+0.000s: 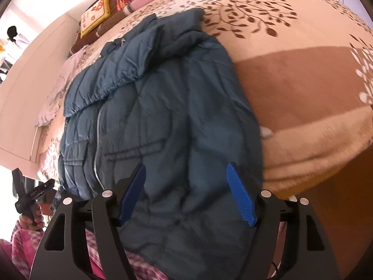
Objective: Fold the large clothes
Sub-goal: 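Grasp the jacket hem with the left gripper while the right gripper grasps beside it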
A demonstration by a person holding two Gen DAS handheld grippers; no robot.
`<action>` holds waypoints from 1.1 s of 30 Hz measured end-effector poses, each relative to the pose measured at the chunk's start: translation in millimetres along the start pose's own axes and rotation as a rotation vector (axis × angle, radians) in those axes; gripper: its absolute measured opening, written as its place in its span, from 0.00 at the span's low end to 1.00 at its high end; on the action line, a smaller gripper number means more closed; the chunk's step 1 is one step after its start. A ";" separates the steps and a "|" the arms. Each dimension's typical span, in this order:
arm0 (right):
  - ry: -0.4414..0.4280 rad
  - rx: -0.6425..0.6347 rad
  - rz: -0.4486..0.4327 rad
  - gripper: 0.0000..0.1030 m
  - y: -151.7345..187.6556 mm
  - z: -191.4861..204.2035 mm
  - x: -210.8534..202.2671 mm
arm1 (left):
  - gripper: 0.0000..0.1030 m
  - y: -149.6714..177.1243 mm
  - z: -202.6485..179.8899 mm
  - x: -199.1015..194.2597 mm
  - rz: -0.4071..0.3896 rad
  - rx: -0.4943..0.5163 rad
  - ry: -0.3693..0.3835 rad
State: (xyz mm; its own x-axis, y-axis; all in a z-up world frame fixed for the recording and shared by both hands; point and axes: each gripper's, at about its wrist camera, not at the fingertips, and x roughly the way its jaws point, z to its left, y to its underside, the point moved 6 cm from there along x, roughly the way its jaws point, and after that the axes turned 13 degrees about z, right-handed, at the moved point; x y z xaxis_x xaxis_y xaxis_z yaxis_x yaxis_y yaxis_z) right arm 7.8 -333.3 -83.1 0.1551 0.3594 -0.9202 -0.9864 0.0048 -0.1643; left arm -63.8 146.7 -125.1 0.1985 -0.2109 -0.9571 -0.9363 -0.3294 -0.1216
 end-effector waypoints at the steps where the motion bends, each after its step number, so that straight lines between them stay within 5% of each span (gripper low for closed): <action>1: 0.010 0.008 0.003 0.73 4.2 -5.8 -1.5 | 0.65 3.3 -1.0 3.0 0.009 0.003 0.004; 12: 0.015 0.097 0.068 0.78 42.3 -49.2 6.2 | 0.65 13.1 -0.9 20.6 0.051 0.011 -0.015; 18: -0.086 0.077 0.126 0.78 48.2 -40.0 25.8 | 0.65 17.8 2.1 26.9 0.065 0.003 -0.013; 22: -0.059 0.019 0.134 0.78 48.7 -30.7 31.7 | 0.68 20.6 -0.4 31.0 0.062 0.026 -0.014; 26: -0.068 -0.015 0.104 0.57 46.1 -26.5 24.8 | 0.68 24.7 -7.9 37.2 0.073 0.089 -0.066; 33: -0.075 -0.030 0.111 0.48 49.9 -22.2 29.1 | 0.68 28.1 -16.3 41.4 0.057 0.133 -0.085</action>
State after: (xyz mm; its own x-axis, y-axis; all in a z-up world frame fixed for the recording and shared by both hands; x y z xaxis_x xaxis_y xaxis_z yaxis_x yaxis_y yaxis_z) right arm -35.7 -343.3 -125.9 0.0391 0.4253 -0.9042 -0.9950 -0.0667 -0.0744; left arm -77.2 113.7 -163.9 0.1244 -0.1455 -0.9815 -0.9765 -0.1935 -0.0951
